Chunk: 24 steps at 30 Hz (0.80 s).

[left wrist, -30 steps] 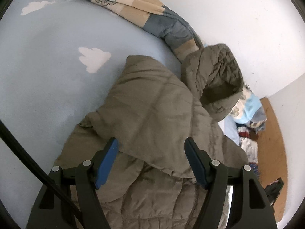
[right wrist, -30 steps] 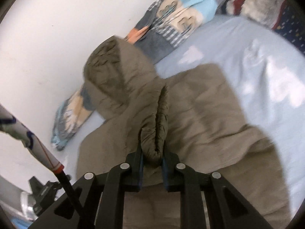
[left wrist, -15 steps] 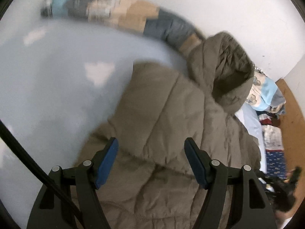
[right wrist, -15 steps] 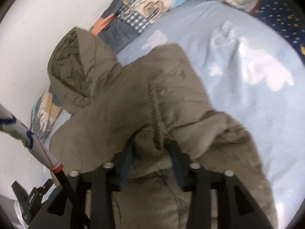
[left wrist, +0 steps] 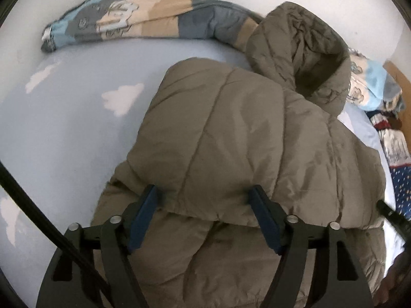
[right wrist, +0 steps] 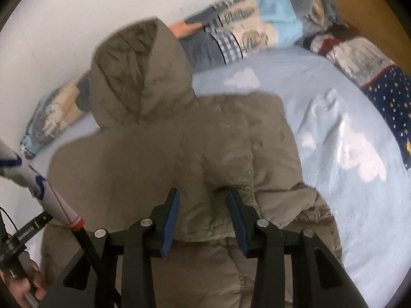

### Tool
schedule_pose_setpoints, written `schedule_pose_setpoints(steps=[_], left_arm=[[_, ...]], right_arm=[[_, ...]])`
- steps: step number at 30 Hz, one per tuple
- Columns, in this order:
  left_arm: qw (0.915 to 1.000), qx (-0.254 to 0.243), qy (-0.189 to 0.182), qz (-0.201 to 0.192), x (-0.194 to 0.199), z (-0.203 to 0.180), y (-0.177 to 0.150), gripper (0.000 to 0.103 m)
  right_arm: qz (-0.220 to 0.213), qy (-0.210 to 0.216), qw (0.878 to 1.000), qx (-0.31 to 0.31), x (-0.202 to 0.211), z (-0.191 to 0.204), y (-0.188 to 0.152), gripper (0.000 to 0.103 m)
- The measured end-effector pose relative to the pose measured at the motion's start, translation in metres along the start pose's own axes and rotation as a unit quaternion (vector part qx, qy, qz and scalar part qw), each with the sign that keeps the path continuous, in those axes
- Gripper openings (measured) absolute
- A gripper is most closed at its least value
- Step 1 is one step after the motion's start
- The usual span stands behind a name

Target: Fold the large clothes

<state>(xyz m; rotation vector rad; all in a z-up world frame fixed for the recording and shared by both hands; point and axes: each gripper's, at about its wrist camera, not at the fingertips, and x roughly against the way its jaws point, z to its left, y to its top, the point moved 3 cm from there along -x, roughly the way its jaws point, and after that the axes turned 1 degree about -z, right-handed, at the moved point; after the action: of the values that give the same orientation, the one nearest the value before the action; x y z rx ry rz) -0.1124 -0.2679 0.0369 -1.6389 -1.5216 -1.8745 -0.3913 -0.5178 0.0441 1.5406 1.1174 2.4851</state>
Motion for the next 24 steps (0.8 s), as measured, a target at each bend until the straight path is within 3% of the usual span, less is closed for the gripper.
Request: schedule_pose_setpoints(steps=[6, 10, 14, 18, 21, 24], left_arm=[[0.9997, 0.016, -0.010, 0.016, 0.008, 0.001, 0.000, 0.079], [0.9994, 0.009, -0.032, -0.005, 0.038, -0.011, 0.006, 0.079], [0.9978, -0.002, -0.056, -0.036, 0.083, -0.024, 0.010, 0.079], [0.9934, 0.021, -0.098, -0.056, 0.130, -0.029, 0.016, 0.078], [0.9850, 0.044, -0.148, -0.077, 0.178, -0.038, 0.019, 0.078], [0.9776, 0.034, -0.182, -0.099, 0.221, -0.055, 0.015, 0.078]], right_arm=[[0.012, -0.001, 1.000, 0.003, 0.002, 0.001, 0.000, 0.042], [-0.001, 0.028, 1.000, -0.006, 0.028, 0.012, 0.003, 0.043], [-0.035, 0.066, 0.997, 0.014, 0.067, 0.035, 0.009, 0.042], [-0.068, 0.117, 0.990, 0.024, 0.115, 0.063, 0.013, 0.043], [-0.108, 0.166, 0.980, 0.021, 0.167, 0.084, 0.015, 0.043], [-0.142, 0.209, 0.967, 0.030, 0.218, 0.104, 0.010, 0.043]])
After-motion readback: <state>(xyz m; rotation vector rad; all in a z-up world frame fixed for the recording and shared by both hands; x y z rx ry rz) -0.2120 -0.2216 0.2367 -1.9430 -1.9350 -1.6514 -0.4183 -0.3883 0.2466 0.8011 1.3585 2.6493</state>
